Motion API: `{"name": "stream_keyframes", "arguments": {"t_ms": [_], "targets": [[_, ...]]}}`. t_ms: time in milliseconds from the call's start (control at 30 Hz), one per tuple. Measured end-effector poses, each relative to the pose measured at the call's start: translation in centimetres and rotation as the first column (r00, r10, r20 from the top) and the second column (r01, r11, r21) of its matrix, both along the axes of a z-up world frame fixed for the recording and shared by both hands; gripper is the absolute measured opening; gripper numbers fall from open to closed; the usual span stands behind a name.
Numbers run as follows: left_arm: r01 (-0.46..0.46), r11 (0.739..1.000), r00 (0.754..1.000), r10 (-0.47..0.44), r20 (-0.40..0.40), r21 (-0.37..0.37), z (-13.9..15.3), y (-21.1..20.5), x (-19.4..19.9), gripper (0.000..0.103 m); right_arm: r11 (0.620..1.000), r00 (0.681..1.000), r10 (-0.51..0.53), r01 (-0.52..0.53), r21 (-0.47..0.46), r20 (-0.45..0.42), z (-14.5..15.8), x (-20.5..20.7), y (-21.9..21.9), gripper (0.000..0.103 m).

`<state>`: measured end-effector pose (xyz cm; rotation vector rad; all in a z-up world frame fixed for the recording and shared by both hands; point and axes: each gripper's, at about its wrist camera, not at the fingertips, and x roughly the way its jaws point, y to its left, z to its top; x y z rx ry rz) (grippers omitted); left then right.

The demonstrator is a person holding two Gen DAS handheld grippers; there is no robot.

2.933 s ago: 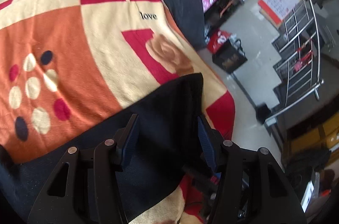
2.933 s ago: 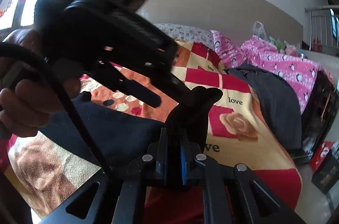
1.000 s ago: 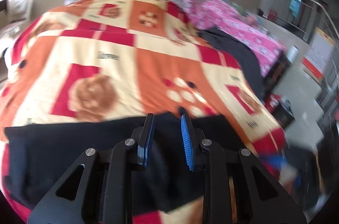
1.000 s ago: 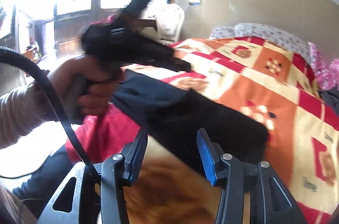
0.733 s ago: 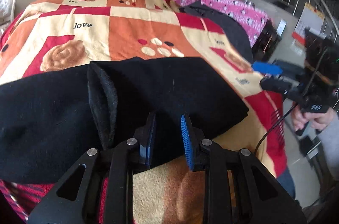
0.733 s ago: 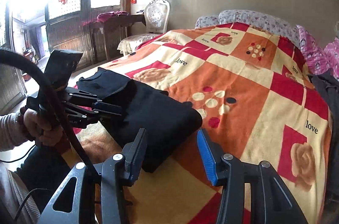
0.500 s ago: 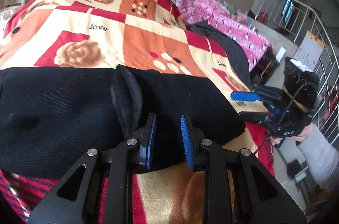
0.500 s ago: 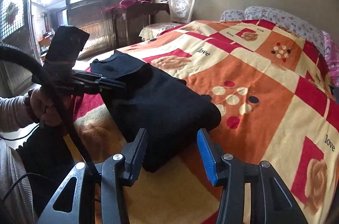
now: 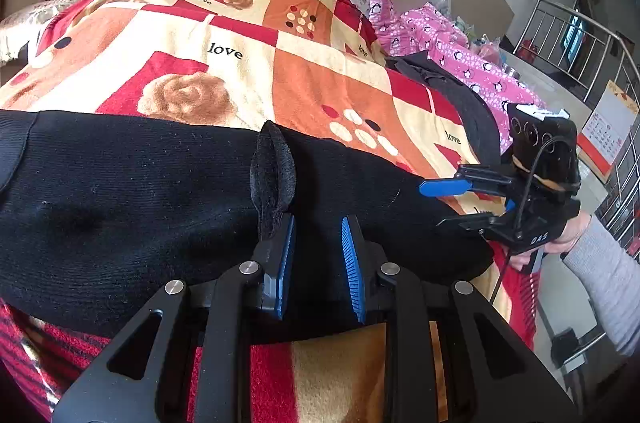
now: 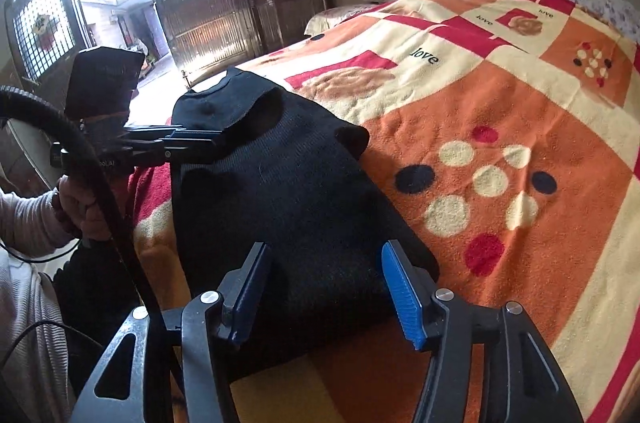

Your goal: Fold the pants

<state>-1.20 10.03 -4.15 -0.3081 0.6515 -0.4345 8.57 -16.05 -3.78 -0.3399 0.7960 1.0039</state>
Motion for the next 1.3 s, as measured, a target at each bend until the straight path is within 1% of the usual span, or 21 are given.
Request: {"name": "stream_keyframes", "arguments": {"t_ms": [67,100,133,167,200,233,267,300,333,367,400,433,467,500,533,600,633,700,967,1300], "targets": [[0.000,1.000,1.000,0.000,-0.002,-0.005,0.0,0.1,0.0,0.023,1.000,1.000,0.025,-0.025,0.006,-0.009,0.7,0.3,-0.5,0.056],[0.000,1.000,1.000,0.000,-0.003,-0.008,-0.1,0.2,0.0,0.023,1.000,1.000,0.015,-0.015,0.016,0.007,1.2,0.6,-1.0,0.056],[0.000,1.000,1.000,0.000,-0.004,-0.012,-0.1,0.2,0.0,0.023,0.999,0.998,-0.041,0.040,0.022,0.038,1.5,1.2,-1.9,0.057],[0.000,1.000,1.000,0.000,-0.004,-0.016,-0.1,0.2,0.1,0.023,0.993,0.992,-0.116,0.115,0.020,0.047,1.4,2.2,-2.7,0.059],[-0.002,1.000,1.000,0.002,-0.005,-0.018,-0.1,0.3,0.1,0.023,0.981,0.980,-0.195,0.195,0.022,0.028,1.1,3.4,-3.6,0.060],[-0.003,1.000,1.000,0.003,-0.005,-0.018,-0.1,0.3,0.1,0.023,0.958,0.958,-0.287,0.287,0.018,-0.012,0.4,5.0,-4.8,0.065],[-0.004,1.000,1.000,0.004,-0.004,-0.016,-0.1,0.3,0.0,0.023,0.927,0.926,-0.375,0.375,-0.006,-0.043,-0.1,6.3,-5.6,0.068],[-0.004,1.000,1.000,0.004,-0.003,-0.014,-0.1,0.2,0.0,0.023,0.900,0.898,-0.435,0.435,-0.024,-0.067,-0.5,7.3,-6.3,0.068],[-0.004,1.000,1.000,0.004,-0.002,-0.013,-0.1,0.2,0.0,0.023,0.891,0.890,-0.452,0.454,0.010,-0.066,-0.1,7.7,-6.8,0.067],[-0.004,1.000,1.000,0.004,-0.002,-0.013,-0.1,0.2,0.0,0.023,0.866,0.865,-0.501,0.501,-0.016,-0.041,-0.1,8.1,-6.9,0.078],[-0.003,1.000,1.000,0.003,-0.002,-0.015,-0.1,0.2,0.0,0.023,0.828,0.831,-0.557,0.555,-0.081,0.000,-0.4,8.6,-6.7,0.081],[-0.003,1.000,1.000,0.003,-0.003,-0.017,-0.1,0.3,0.0,0.023,0.810,0.819,-0.571,0.572,-0.127,0.049,-0.6,8.7,-6.2,0.086],[-0.003,1.000,1.000,0.003,-0.004,-0.020,-0.1,0.3,0.0,0.023,0.817,0.833,-0.550,0.553,-0.164,0.064,-0.8,8.8,-5.5,0.103],[-0.002,1.000,1.000,0.002,-0.004,-0.023,-0.1,0.3,0.0,0.023,0.830,0.851,-0.520,0.524,-0.192,0.076,-1.1,8.7,-4.7,0.103],[-0.001,1.000,1.000,0.000,-0.005,-0.027,-0.1,0.4,0.0,0.023,0.826,0.847,-0.523,0.532,-0.187,0.096,-0.9,8.6,-4.5,0.103],[-0.001,1.000,1.000,0.001,-0.006,-0.031,-0.1,0.4,0.1,0.023,0.829,0.847,-0.528,0.530,-0.176,0.064,-1.0,8.7,-4.9,0.103],[-0.002,1.000,1.000,0.002,-0.005,-0.031,-0.1,0.4,0.1,0.023,0.831,0.847,-0.528,0.530,-0.171,0.061,-0.9,8.7,-5.0,0.103],[-0.003,1.000,1.000,0.003,-0.004,-0.031,-0.1,0.4,0.1,0.023,0.828,0.847,-0.526,0.531,-0.182,0.076,-0.8,8.4,-4.8,0.103],[0.005,0.999,1.000,-0.005,-0.008,-0.053,-0.2,0.6,0.0,0.023,0.829,0.848,-0.526,0.529,-0.179,0.069,-0.9,8.5,-4.9,0.103],[0.003,0.998,1.000,-0.004,-0.007,-0.056,-0.2,0.6,-0.1,0.023,0.830,0.848,-0.526,0.529,-0.178,0.066,-0.9,8.6,-4.9,0.103]]}}
